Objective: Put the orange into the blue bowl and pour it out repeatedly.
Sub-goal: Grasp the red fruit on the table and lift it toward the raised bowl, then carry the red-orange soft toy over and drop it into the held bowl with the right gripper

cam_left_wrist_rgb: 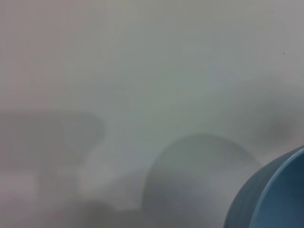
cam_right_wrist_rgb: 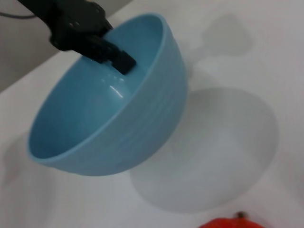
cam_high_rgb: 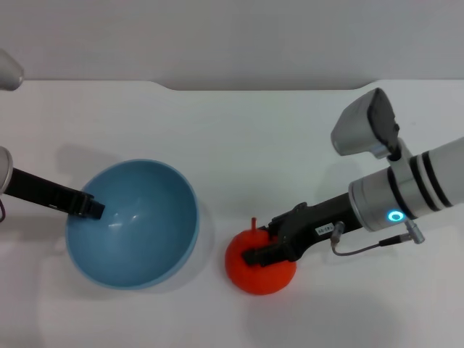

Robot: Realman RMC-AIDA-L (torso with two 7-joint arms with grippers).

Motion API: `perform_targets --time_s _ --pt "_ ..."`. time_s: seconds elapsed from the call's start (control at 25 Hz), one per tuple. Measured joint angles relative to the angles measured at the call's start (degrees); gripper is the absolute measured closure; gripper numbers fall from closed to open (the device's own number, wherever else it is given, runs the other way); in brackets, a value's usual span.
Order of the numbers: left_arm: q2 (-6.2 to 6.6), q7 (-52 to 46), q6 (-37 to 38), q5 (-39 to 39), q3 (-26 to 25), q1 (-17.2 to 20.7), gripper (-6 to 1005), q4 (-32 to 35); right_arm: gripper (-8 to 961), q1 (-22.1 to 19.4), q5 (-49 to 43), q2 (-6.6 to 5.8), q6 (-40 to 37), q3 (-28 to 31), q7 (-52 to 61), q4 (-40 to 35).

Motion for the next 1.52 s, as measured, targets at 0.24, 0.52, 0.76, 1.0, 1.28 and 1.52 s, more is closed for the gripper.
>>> perform_targets --time_s 0.24,0.52,0.76,1.0,1.28,1.52 --pt "-0.05 0.0 0.1 0.0 0.4 -0.4 1000 0.0 509 -1.3 2.3 -0.35 0.7 -0.9 0.2 -1.2" --pt "-0.11 -0.1 0.1 0.0 0.8 -1.8 1000 -0.5 790 -7.5 5.4 -0.96 -2.8 -0.2 0.6 -9.3" --pt "-0.21 -0.7 -0.3 0.0 4.4 -4.9 1000 -2.1 840 -14.4 5.7 -1.41 -10.3 5.9 0.9 -20.3" --pt "-0.52 -3.1 -3.2 0.0 13.7 -11.3 1000 -8.9 863 -21.6 5.8 -1.05 -20.0 12.3 0.9 -37.8" --pt "-1.19 -7.4 -8.3 -0.4 23.0 -17.8 1000 -14.5 898 -21.7 12.3 -0.79 -28.9 11.5 0.9 -43.6" --pt "-1.35 -8.8 -10.4 -3.7 25.8 -19.6 999 -13.9 933 -19.6 10.6 -0.82 -26.3 3.6 1.2 -41.4"
